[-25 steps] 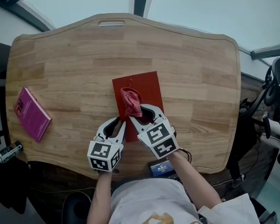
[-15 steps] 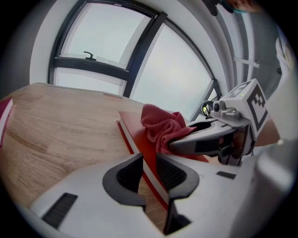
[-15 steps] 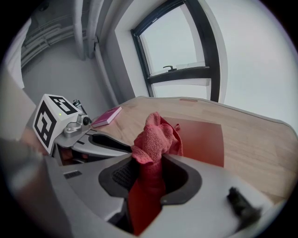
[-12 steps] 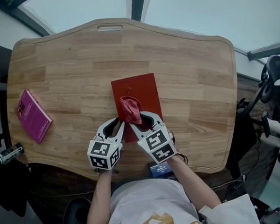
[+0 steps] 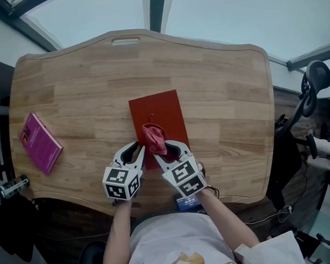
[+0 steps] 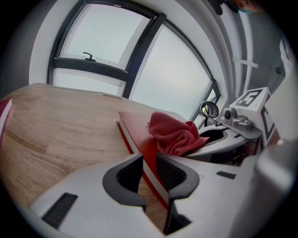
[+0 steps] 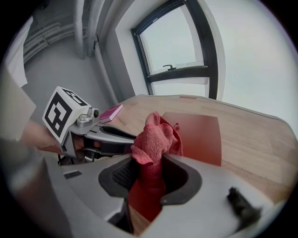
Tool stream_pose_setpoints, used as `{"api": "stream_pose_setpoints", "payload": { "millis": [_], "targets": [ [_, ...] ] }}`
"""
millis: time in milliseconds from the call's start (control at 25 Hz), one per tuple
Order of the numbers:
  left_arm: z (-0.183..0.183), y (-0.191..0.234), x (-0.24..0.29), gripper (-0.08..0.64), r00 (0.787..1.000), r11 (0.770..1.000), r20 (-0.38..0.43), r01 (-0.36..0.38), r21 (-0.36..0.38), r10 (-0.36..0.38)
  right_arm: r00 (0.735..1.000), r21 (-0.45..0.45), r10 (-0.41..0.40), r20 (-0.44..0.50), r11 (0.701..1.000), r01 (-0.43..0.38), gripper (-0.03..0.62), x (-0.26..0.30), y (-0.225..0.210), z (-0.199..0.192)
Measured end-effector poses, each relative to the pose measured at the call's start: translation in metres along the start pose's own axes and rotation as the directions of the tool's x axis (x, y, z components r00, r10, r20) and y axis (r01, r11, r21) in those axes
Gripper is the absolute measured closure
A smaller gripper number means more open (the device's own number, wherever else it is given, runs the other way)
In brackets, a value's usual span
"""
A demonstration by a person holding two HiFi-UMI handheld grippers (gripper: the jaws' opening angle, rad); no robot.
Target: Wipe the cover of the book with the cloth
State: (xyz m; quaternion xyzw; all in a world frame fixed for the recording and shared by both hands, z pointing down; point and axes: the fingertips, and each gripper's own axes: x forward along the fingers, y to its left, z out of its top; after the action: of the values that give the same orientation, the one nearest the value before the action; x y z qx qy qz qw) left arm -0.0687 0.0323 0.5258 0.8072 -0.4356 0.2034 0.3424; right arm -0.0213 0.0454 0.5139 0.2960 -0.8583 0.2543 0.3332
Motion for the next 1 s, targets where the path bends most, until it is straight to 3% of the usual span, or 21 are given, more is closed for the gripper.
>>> {"api": "stream_pose_setpoints", "payload": {
  "millis": [1000],
  "targets": [
    [0.000, 0.001, 0.000, 0.463, 1.000, 1.000, -0.002, 0.023, 0.003, -0.023, 0.999, 0.030, 0.043, -0.030, 0.999, -0.042, 0.448, -0.020, 0.012, -0.029]
  ]
}}
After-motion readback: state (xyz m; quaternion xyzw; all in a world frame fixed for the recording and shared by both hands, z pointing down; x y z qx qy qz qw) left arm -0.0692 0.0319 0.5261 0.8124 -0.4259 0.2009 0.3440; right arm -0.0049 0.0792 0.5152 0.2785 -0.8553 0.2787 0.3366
